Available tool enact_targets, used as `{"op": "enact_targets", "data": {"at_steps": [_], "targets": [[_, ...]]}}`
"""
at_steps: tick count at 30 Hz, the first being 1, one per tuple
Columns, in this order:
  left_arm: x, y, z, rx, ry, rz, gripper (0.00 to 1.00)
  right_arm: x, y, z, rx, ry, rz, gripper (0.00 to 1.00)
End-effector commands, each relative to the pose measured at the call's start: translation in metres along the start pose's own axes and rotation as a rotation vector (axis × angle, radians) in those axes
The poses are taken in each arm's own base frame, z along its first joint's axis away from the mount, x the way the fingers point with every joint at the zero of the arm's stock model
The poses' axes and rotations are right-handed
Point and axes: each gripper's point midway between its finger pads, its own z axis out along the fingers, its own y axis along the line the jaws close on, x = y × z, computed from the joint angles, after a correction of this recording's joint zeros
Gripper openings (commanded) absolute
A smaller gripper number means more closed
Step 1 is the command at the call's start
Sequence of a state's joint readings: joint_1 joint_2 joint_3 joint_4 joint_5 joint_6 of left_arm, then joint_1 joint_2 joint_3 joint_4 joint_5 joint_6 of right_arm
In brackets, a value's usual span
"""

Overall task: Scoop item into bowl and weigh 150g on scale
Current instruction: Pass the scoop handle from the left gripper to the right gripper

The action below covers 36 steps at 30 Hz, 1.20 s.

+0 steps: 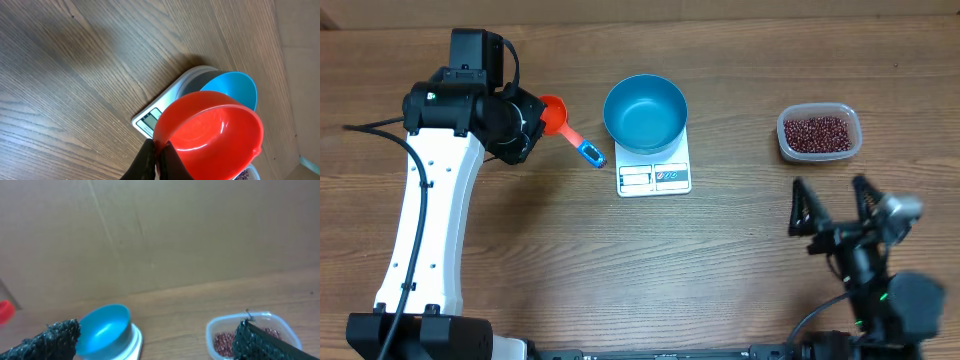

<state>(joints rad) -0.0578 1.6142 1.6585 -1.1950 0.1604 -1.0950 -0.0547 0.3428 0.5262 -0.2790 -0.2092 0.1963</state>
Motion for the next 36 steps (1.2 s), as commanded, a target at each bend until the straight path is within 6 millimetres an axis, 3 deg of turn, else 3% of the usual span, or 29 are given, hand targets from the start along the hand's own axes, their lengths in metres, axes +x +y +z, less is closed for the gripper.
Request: {"op": "enact_targets", "data": {"at_steps": [1, 4, 7, 12, 18, 22, 27, 36], "targets": [[-0.002, -0.002, -0.002, 0.003, -0.016, -0.011, 0.04, -0.016, 0.017, 0.018, -0.082, 0.107, 0.043, 1.00], [-0.002, -0.001, -0.002, 0.000, -0.015, -0.047, 0.04, -0.018, 0.034, 0.039, -0.186, 0.216, 0.078, 1.00], [-0.002, -0.001, -0.002, 0.000, -0.014, -0.089, 0.04, -0.018, 0.066, 0.056, -0.413, 0.292, 0.107, 1.00], [-0.002, -0.001, -0.001, 0.001, -0.012, -0.146, 0.04, -0.002, 0.100, 0.065, -0.737, 0.433, 0.264, 1.00], [0.004, -0.005, -0.002, 0.015, 0.025, -0.262, 0.04, 0.017, 0.089, 0.103, -0.689, 0.600, 0.643, 1.00], [0.008, -0.007, -0.002, 0.022, 0.051, -0.345, 0.04, 0.039, 0.085, 0.119, -0.644, 0.691, 0.781, 1.00], [0.016, -0.011, -0.001, 0.021, 0.062, -0.461, 0.04, 0.055, 0.103, 0.131, -0.641, 0.737, 0.821, 1.00], [0.046, -0.033, 0.002, 0.058, 0.098, -0.427, 0.04, 0.062, 0.145, 0.140, -0.628, 0.700, 0.796, 0.99]]}}
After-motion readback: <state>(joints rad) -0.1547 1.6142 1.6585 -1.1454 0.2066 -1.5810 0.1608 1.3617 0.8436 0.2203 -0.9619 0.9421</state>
